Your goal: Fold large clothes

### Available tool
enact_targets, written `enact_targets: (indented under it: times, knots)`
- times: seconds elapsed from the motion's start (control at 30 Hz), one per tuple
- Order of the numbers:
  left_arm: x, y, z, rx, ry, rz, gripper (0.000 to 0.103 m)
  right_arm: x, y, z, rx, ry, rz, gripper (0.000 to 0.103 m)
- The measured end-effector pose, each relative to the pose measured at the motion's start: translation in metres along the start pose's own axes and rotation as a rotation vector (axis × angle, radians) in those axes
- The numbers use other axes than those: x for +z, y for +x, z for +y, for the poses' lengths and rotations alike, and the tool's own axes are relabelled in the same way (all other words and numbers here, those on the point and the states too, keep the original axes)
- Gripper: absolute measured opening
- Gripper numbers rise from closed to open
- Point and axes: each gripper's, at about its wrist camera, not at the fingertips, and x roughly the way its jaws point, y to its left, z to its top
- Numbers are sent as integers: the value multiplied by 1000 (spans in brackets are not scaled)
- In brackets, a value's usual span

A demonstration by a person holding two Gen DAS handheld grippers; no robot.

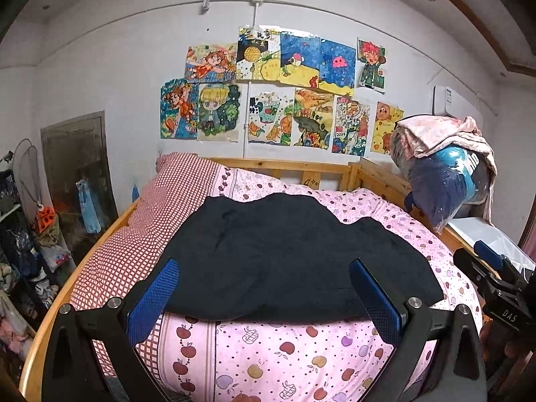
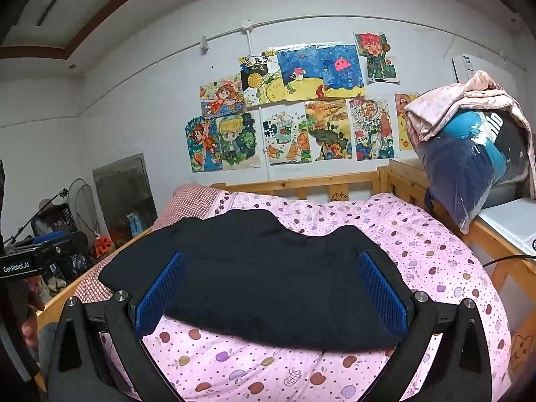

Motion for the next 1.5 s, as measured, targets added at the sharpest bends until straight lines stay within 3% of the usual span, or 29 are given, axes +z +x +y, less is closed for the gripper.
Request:
enact_targets:
  times: [0.97,1.5]
  knots:
    - [-37,-46,-9,0,44,-6,103,-21,-48,26,10,-65,36,101]
    - [-67,-46,-11,-24,104,21,103,-46,-51,19,-21,-61,80,101]
